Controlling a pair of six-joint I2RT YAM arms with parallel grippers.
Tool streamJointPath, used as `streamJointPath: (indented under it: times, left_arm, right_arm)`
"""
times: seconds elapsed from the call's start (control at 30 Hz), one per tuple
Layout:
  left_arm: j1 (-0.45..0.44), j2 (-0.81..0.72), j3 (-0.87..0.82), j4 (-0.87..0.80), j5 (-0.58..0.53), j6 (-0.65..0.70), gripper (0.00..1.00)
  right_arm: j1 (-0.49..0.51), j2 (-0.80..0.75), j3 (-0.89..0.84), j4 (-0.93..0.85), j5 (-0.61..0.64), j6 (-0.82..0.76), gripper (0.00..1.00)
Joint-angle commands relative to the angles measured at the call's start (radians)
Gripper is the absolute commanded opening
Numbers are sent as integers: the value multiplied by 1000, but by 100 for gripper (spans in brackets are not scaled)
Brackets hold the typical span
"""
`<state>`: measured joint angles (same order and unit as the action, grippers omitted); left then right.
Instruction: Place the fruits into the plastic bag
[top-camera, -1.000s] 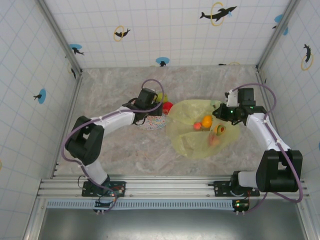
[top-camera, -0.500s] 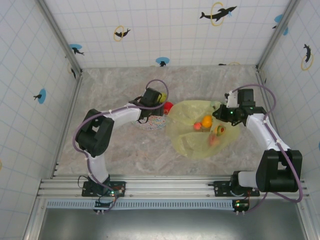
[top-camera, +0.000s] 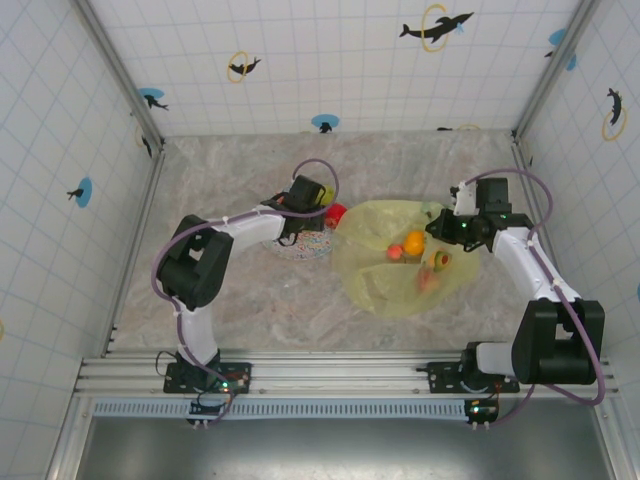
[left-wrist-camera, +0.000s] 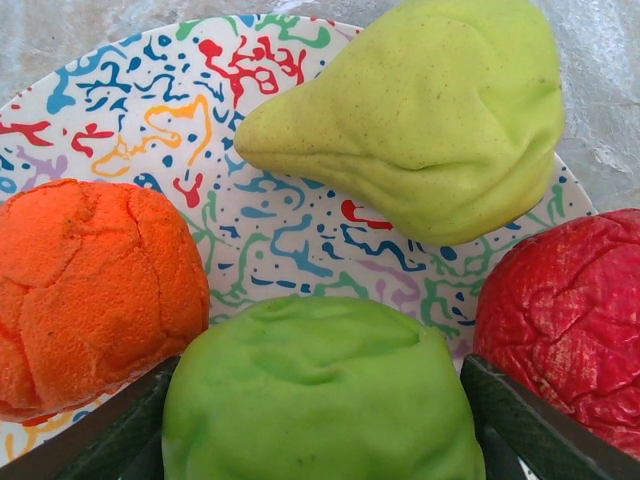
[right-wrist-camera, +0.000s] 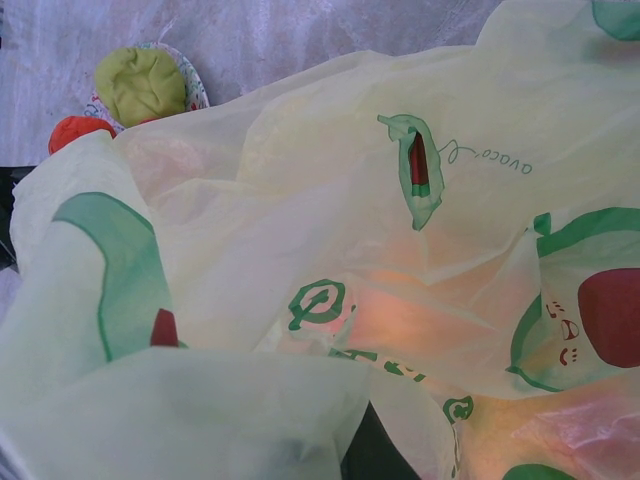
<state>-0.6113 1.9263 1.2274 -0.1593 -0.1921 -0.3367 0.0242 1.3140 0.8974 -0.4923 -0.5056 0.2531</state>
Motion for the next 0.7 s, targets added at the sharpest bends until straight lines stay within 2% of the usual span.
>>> streamJointPath:
  times: [0.0, 0.2, 0.5, 0.67]
  left_arm:
    - [2, -7, 1, -26, 3, 13, 65]
    - [1, -134, -98, -5, 79, -22, 57]
    - [-66, -372, -274, 63, 173, -90, 56]
    - [-136, -391, -285, 154, 318, -114, 55]
  right_arm:
    - [-6, -25, -19, 6, -13, -9, 0]
    - [-6, -24, -17, 8, -16, -6, 0]
    - [-6, -18, -15, 12, -17, -5, 0]
    - [-6, -12, -7, 13, -20, -2, 0]
